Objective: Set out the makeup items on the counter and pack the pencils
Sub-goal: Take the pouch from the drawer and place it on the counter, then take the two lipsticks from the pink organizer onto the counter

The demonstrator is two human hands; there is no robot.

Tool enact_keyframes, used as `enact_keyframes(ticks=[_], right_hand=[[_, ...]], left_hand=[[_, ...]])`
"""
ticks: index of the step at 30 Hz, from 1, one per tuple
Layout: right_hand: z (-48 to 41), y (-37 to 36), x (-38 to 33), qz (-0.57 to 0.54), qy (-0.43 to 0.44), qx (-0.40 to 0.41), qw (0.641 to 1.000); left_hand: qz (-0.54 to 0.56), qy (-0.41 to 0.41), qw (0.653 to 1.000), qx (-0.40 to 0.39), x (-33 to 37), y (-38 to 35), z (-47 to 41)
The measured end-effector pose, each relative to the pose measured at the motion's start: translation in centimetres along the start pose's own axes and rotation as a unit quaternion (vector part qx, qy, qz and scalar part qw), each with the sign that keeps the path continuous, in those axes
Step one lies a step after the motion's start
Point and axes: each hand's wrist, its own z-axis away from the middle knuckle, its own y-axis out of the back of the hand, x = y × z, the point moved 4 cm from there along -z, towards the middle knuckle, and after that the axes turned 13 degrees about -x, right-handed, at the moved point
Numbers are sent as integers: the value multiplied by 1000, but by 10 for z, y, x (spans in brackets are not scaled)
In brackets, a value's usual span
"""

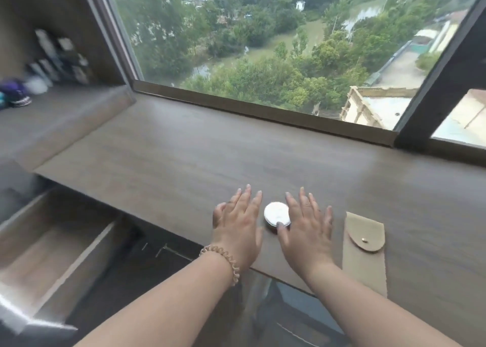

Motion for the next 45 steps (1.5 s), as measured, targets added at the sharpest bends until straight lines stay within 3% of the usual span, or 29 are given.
enact_keyframes(ticks=[7, 13, 20, 27, 36, 45], right_hand=[[0, 17, -141, 9, 136, 9, 991], [15, 15, -254, 14, 197, 27, 980], [57, -28, -427, -11, 267, 27, 963], [100, -87, -570, -43, 337, -13, 940], [85, -125, -668, -68, 393, -61, 915], [0, -143, -748, -71, 447, -76, 888]], left_hand=[[-41, 134, 989, 50, -115, 74, 68], [-32, 173, 979, 108, -192, 125, 129], [-8, 200, 971, 127, -328, 175, 234], [17, 285, 948, 138, -458, 182, 336], [25, 363, 918, 157, -546, 183, 371], [4, 412, 897, 161, -629, 206, 317]])
